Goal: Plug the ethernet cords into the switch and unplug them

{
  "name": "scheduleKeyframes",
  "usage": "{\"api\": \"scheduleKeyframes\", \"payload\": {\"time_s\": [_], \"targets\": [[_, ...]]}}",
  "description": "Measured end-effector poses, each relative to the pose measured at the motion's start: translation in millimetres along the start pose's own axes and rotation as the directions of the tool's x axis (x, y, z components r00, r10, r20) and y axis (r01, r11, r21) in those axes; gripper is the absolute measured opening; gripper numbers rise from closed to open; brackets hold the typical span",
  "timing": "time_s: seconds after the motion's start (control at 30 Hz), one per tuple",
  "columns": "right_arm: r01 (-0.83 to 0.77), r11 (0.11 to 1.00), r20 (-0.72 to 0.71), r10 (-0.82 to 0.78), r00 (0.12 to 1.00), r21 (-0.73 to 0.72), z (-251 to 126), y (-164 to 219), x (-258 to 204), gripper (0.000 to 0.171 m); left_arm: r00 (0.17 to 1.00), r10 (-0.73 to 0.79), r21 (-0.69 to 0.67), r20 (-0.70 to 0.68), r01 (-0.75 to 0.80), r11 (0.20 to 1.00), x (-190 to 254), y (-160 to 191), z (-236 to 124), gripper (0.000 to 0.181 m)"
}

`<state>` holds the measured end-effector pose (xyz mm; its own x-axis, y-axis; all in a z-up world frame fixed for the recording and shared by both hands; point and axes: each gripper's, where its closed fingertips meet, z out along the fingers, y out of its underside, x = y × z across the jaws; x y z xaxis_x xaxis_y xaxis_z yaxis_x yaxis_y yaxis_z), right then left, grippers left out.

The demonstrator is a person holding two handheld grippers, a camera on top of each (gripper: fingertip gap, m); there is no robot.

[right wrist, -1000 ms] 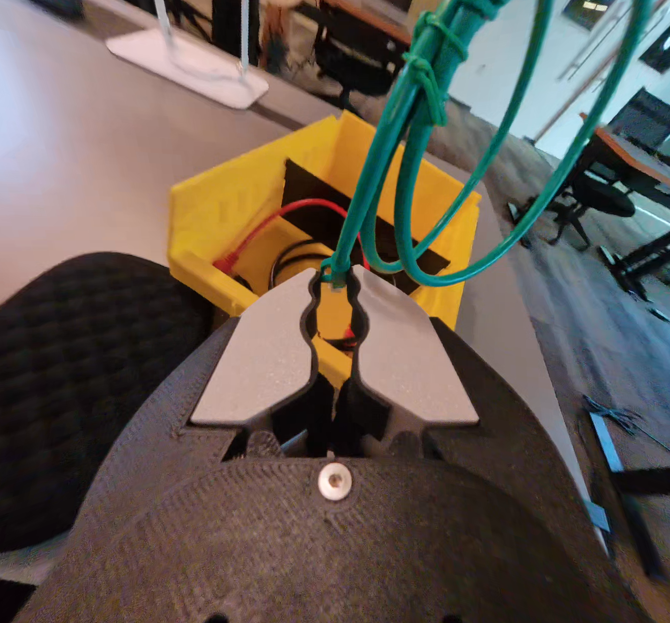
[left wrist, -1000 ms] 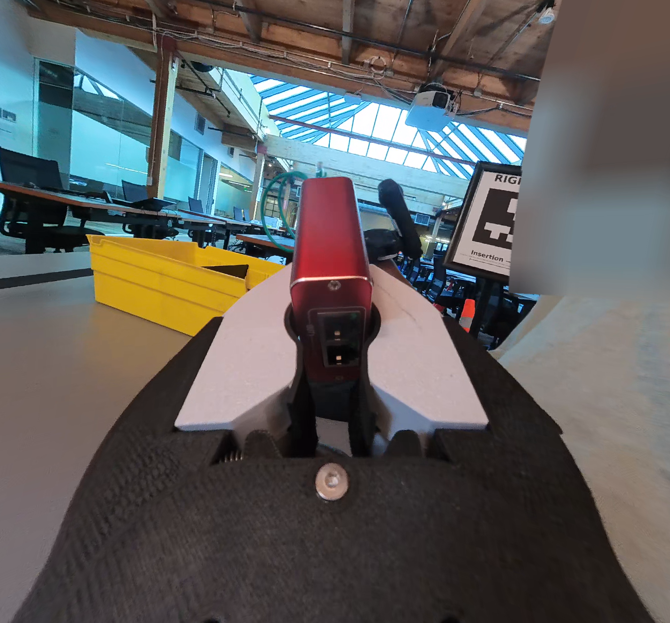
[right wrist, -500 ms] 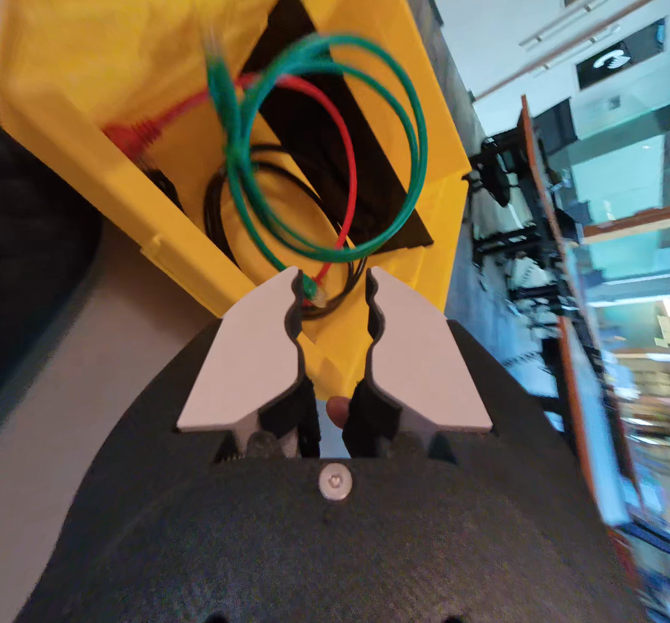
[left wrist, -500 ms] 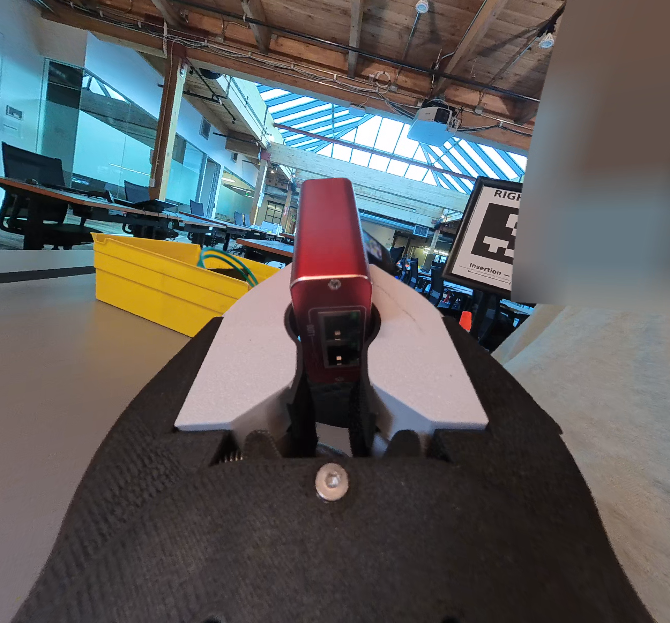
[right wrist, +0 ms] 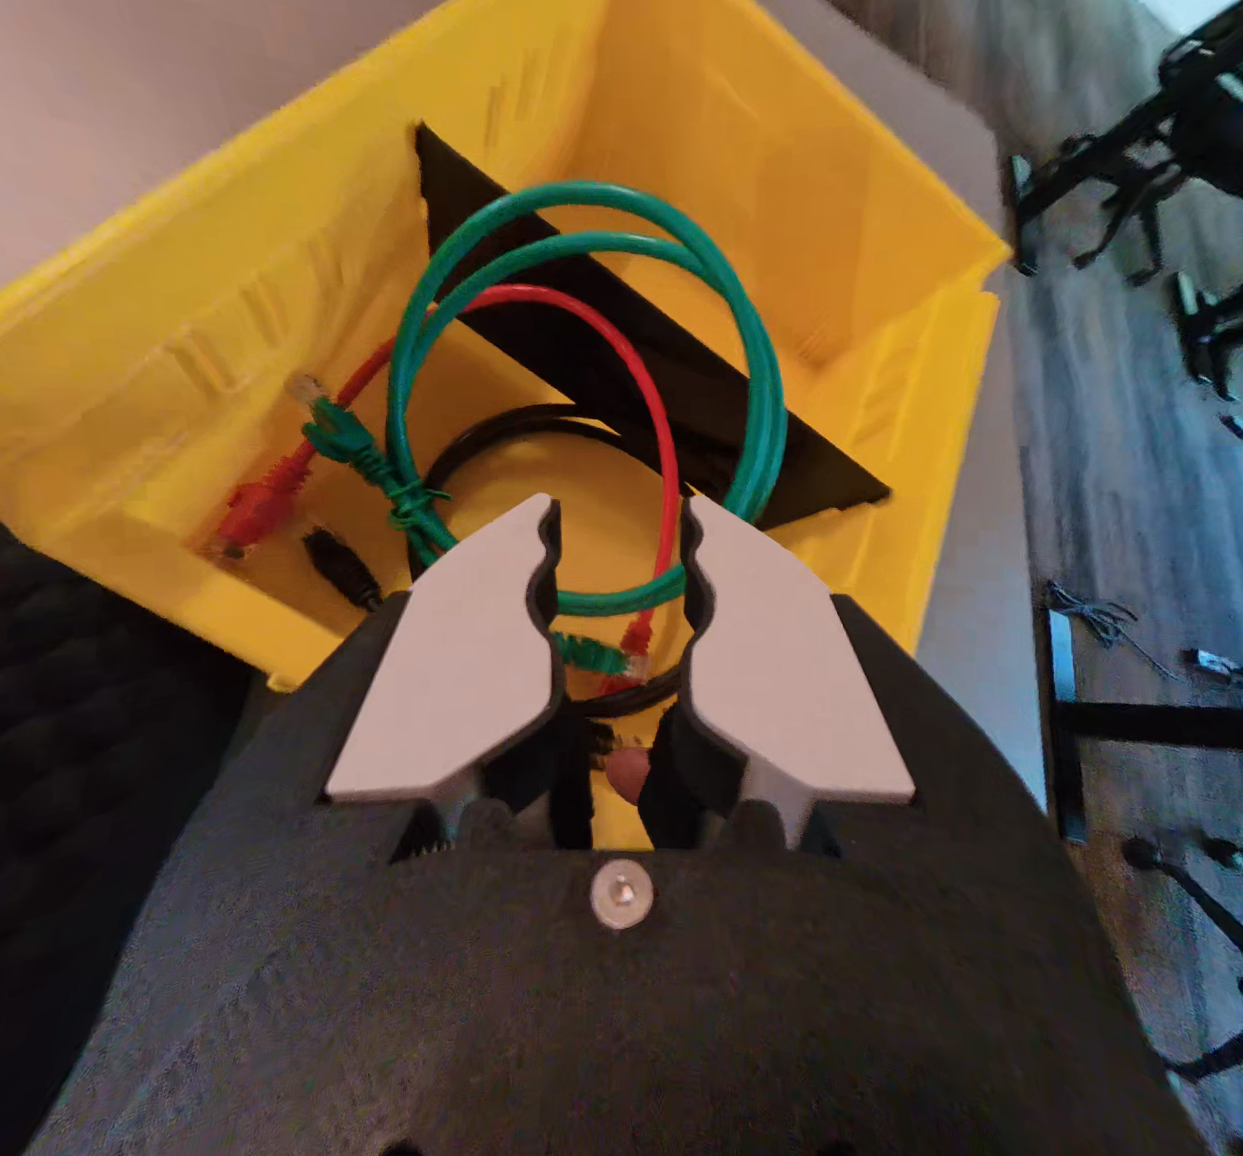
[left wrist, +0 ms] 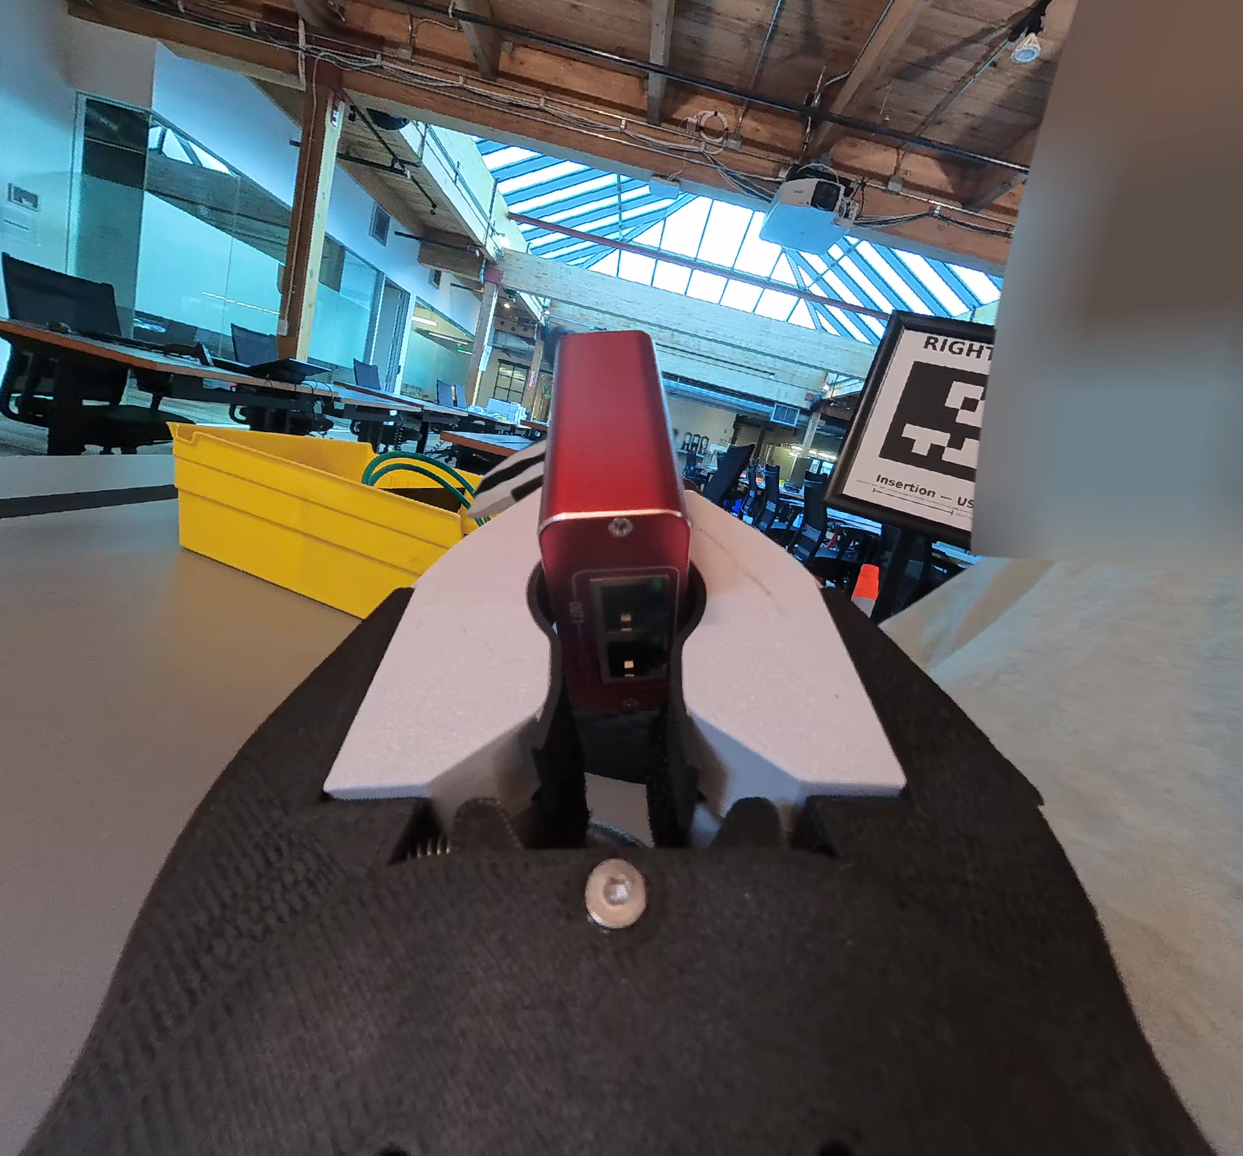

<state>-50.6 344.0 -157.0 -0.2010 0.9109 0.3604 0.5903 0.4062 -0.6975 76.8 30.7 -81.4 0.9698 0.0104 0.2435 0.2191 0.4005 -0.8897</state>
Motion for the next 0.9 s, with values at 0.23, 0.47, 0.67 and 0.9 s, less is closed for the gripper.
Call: {"api": "scheduleKeyframes", "payload": {"time_s": [0.23,0.47,0.67,0.9], "targets": [[0.082,0.995,-0.104,-0.088,0.991,-0.06,38,-20,13,0.028,1.0,-0.009,-0.001,-0.003,0.009,1.0,0,0,0,0.029],[0.089,0.993,0.013,-0.089,0.996,-0.074,44,-8,-1,0.021,1.0,-0.015,-0.006,-0.009,0.015,1.0,0,1,0,0.029],[0.075,0.949,-0.129,-0.036,0.991,0.305,4,-62,36,0.027,1.0,-0.01,-0.015,-0.015,0.01,1.0,2,2,1,0.029],[0.085,0.99,-0.011,-0.085,0.996,0.11,48,-29,26,0.011,1.0,-0.01,-0.02,-0.012,0.01,1.0,1,3,1,0.029]]}}
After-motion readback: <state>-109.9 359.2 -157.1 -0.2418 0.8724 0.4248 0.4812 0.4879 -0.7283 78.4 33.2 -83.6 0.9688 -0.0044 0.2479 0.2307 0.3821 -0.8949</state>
